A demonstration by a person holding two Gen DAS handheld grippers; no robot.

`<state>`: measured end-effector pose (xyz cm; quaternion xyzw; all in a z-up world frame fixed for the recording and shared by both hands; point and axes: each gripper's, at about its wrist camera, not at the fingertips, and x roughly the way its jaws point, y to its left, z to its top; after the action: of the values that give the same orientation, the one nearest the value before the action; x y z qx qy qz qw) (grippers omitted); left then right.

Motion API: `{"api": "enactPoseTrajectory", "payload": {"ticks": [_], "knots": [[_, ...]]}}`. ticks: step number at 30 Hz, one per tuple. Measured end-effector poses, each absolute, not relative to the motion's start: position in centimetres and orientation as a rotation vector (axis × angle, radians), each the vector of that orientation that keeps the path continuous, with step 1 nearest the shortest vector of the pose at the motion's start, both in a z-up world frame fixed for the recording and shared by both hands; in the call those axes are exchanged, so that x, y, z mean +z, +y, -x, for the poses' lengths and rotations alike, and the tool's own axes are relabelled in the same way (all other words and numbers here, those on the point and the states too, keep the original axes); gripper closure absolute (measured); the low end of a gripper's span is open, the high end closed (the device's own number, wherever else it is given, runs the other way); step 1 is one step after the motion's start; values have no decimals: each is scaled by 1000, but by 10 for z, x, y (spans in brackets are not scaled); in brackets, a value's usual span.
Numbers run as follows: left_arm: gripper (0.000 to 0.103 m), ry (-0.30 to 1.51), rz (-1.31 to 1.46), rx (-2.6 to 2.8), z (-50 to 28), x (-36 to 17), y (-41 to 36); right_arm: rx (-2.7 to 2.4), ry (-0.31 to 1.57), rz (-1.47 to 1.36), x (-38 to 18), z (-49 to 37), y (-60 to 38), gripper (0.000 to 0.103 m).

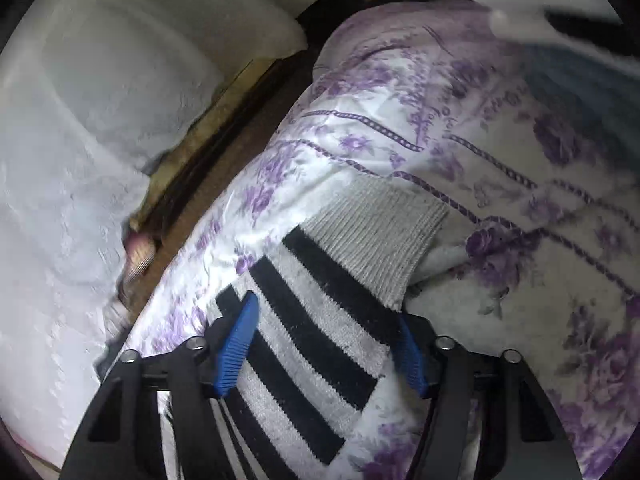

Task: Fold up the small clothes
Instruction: 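Grasp the grey sleeve cuff with the right tool and lift it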

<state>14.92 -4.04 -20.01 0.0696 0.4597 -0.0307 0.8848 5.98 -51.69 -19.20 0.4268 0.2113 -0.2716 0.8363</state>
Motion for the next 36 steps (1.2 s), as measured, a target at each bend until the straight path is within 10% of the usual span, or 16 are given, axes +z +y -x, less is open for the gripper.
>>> {"api": "enactPoseTrajectory", "payload": {"ticks": [2,4,9,11,16,24,30,33,36], "knots": [[4,956,-145,-64,-149,-200,-40,-565,397,-866,-182,-53,-516,89],[4,955,-146,-63,-150,-200,-40,-552,371,-854,-175,-45,-515,94],[4,952,-147,-63,-147,-199,-38,-522,404,-897,-178,-43,-521,87],[4,951,-149,-62,-147,-199,-38,-540,468,-955,-195,-55,-526,68],[4,949,-150,-63,-147,-199,-38,-550,482,-929,-202,-58,-527,97],[4,950,-148,-68,-148,-199,-38,-654,325,-843,-166,-20,-518,97],[4,949,-147,-70,-147,-199,-38,-722,548,-890,-209,-28,-536,97],[4,929,-165,-63,-142,-191,-35,-677,548,-895,-206,-26,-538,82],[4,844,-214,-3,-134,-175,-27,-684,527,-876,-203,-26,-536,94]]}}
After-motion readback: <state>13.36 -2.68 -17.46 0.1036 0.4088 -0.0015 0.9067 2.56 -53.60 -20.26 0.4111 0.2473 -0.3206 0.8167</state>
